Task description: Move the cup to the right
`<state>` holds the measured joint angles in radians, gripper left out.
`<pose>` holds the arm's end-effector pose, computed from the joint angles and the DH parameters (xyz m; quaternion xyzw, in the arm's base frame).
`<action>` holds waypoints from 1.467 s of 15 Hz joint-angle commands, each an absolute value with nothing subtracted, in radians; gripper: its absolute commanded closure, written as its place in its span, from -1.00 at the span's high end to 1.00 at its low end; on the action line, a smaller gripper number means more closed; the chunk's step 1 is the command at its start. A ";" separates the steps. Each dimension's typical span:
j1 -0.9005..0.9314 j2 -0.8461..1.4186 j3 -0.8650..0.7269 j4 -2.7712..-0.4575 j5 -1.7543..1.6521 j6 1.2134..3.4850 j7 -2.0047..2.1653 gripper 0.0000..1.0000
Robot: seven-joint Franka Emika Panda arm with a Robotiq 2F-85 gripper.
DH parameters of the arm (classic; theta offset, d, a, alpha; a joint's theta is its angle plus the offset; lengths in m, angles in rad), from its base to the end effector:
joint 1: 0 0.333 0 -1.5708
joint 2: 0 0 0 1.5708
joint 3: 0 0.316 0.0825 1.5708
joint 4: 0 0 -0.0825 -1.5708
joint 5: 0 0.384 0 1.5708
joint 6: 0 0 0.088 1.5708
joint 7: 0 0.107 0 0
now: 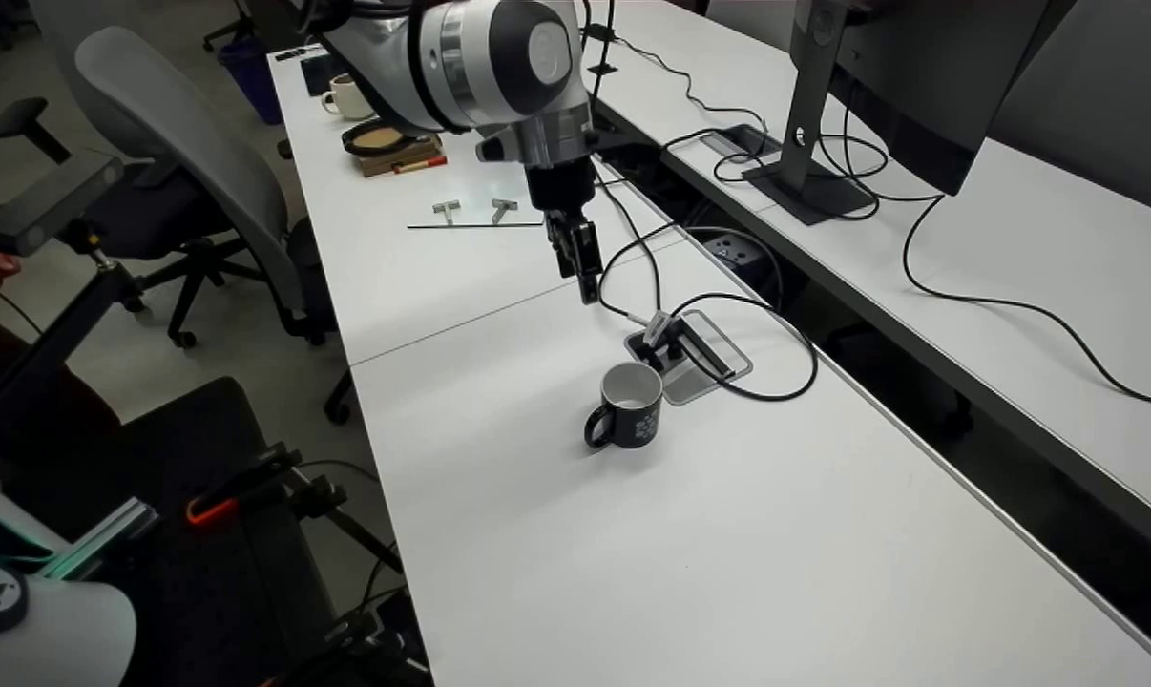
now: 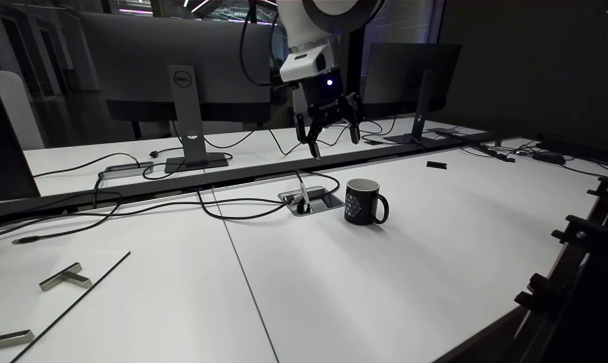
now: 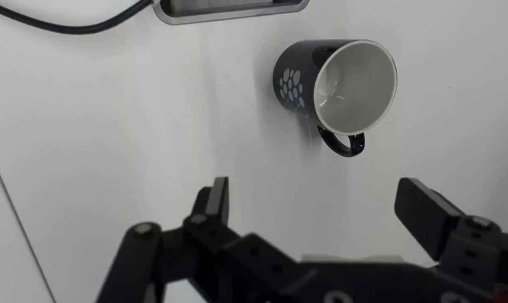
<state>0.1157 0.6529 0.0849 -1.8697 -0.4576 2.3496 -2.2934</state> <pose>0.6064 0.1155 0.1503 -0.1528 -0.9775 0.1451 0.0083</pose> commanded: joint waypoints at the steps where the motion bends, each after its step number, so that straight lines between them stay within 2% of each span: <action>1: 0.054 0.632 0.104 -1.950 -0.430 2.487 -2.308 1.00; 5: -0.027 0.640 0.129 -2.035 -0.380 2.654 -2.337 1.00; 15: -0.093 0.640 0.108 -2.177 -0.401 2.772 -2.357 1.00; 22: -0.142 0.660 0.096 -2.237 -0.465 2.959 -2.522 1.00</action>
<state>-0.1064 0.6557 0.0910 -2.2050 -0.4399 2.8938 -2.4371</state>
